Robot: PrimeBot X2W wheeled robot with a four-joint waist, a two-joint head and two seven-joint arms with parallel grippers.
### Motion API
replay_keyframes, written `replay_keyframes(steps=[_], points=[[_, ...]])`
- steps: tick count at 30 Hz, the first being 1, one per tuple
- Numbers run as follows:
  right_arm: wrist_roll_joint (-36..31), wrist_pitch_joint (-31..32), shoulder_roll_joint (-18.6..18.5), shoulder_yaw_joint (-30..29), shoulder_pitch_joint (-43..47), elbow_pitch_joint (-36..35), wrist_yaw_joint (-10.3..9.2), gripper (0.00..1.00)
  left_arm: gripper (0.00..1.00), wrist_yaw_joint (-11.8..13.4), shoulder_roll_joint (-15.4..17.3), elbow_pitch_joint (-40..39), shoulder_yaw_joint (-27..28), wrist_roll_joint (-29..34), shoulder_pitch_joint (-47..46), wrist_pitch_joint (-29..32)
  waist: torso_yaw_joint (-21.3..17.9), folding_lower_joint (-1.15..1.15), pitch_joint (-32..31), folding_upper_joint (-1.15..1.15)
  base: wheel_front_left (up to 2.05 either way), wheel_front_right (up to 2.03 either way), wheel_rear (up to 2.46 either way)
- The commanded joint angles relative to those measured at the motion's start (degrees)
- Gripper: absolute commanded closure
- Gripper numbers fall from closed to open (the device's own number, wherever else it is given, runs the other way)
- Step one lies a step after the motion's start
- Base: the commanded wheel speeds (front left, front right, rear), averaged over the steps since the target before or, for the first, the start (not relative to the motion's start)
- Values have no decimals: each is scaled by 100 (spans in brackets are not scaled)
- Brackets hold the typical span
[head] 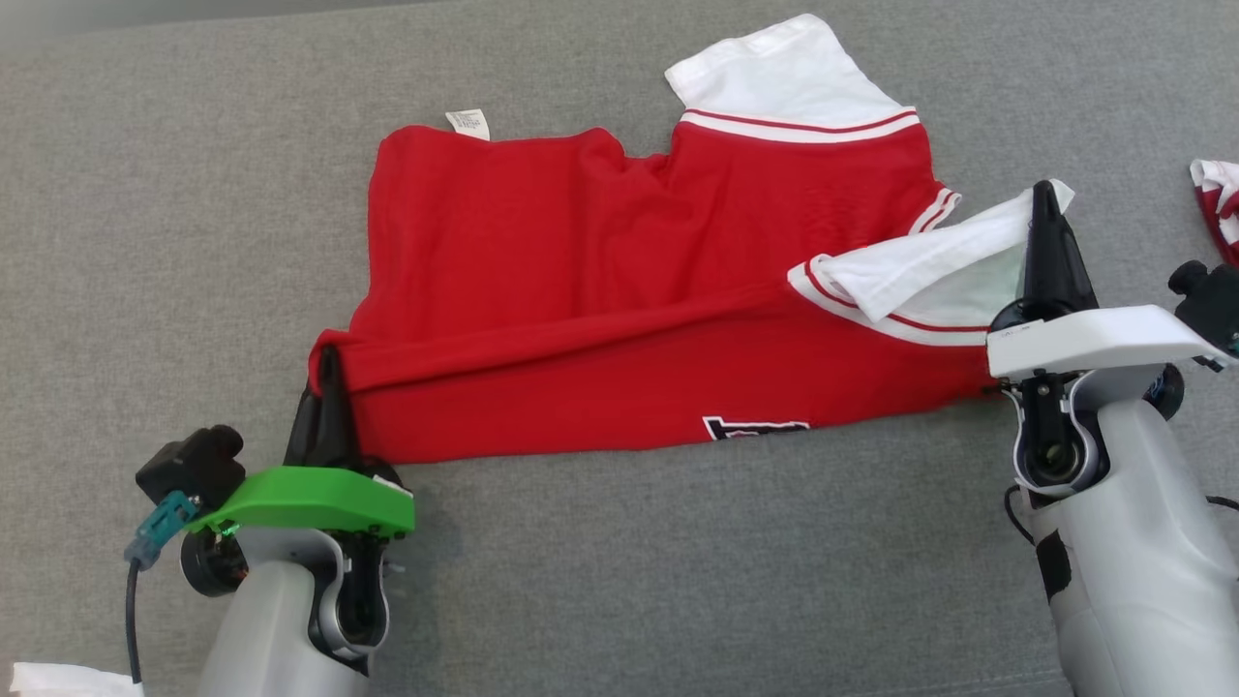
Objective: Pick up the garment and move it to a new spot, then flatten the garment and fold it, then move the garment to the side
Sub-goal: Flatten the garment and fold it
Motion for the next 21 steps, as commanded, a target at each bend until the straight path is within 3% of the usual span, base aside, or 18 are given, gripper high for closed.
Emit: replay_keyframes(steps=[1, 11, 21], points=[[-217, -27, -67, -78, -38, -60, -5, 0, 0, 47, 46, -53, 73, 62, -84, -15, 1, 0, -3, 0, 0, 0, 0], [-1946, -26, -63, -450, 865, -682, -5, 0, 0, 132, 43, -225, 27, 507, 547, -8, 7, 0, -118, 0, 0, 0, 0], [-2869, -26, -42, -339, 1516, -474, -6, 0, 0, 320, 42, 174, -151, 1079, 585, -7, -20, 0, -26, 0, 0, 0, 0]])
